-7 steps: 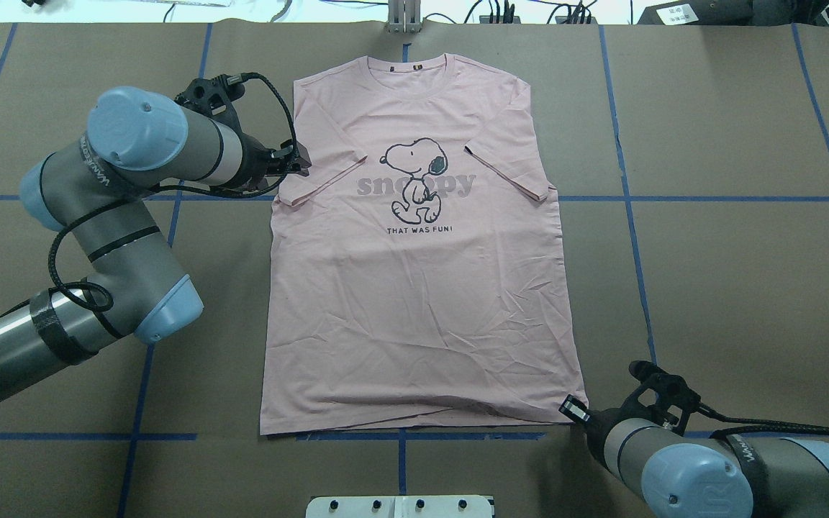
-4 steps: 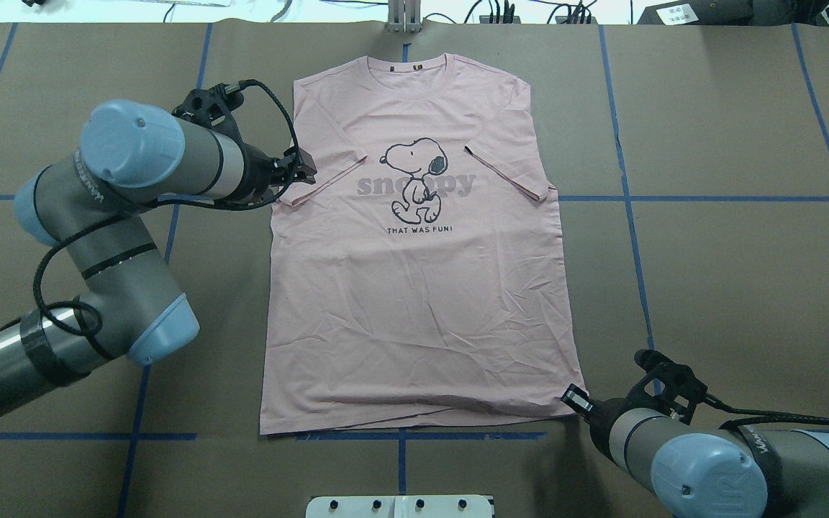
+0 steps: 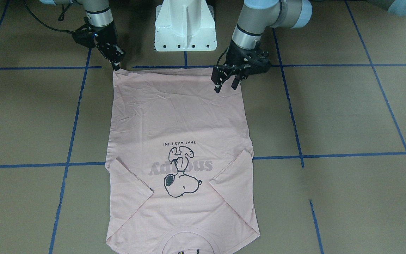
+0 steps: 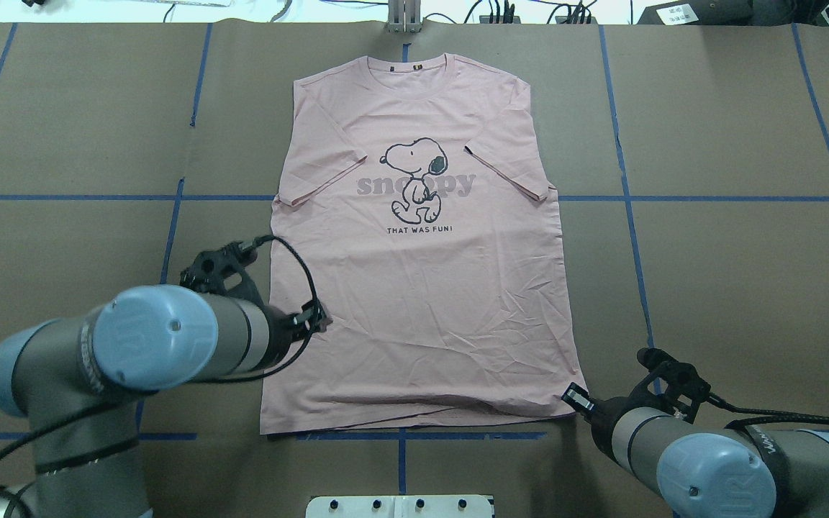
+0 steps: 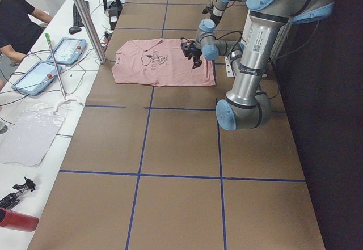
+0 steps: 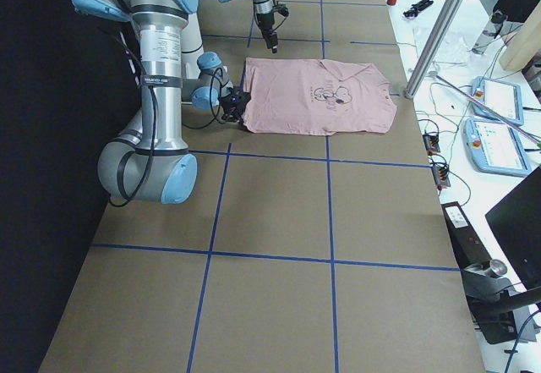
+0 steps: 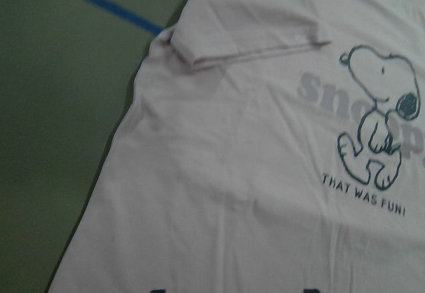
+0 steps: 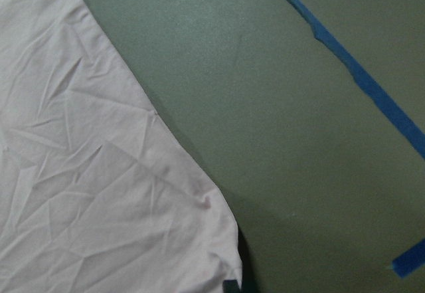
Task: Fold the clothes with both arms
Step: 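Move the left gripper to the other hem corner and grasp it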
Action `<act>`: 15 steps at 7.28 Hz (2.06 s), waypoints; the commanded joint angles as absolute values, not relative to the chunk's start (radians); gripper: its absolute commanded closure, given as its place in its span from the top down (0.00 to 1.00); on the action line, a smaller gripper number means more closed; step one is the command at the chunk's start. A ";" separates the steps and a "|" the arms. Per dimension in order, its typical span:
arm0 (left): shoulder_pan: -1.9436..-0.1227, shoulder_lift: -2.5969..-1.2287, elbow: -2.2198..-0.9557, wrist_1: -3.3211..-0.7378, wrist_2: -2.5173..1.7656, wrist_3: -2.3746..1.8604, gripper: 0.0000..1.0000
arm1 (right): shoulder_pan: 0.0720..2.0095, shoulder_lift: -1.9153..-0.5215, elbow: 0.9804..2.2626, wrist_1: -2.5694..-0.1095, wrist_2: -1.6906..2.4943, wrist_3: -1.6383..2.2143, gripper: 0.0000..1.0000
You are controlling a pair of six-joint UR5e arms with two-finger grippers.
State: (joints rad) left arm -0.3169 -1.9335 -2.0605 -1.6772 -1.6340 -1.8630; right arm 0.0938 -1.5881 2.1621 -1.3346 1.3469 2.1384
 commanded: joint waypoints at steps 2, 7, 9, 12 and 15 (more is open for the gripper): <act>-0.190 -1.824 -2.071 -1.628 -1.606 -1.951 0.65 | 0.094 -1.589 2.161 -1.335 1.345 2.138 0.00; -0.166 -1.830 -2.037 -1.632 -1.608 -1.945 0.65 | 0.094 -1.591 2.163 -1.335 1.345 2.134 0.00; -0.163 -1.835 -2.016 -1.634 -1.609 -1.941 0.63 | 0.095 -1.591 2.163 -1.335 1.345 2.131 0.00; -0.158 -1.836 -2.010 -1.634 -1.609 -1.948 0.24 | 0.097 -1.591 2.163 -1.335 1.345 2.126 0.00; -0.158 -1.867 -2.014 -1.632 -1.612 -1.948 0.00 | 0.097 -1.591 2.164 -1.335 1.345 2.126 0.00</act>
State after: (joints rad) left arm -0.1581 -1.8463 -2.0123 -1.6343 -1.6102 -1.9480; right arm 0.0966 -1.5906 2.1633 -1.3345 1.3453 2.1262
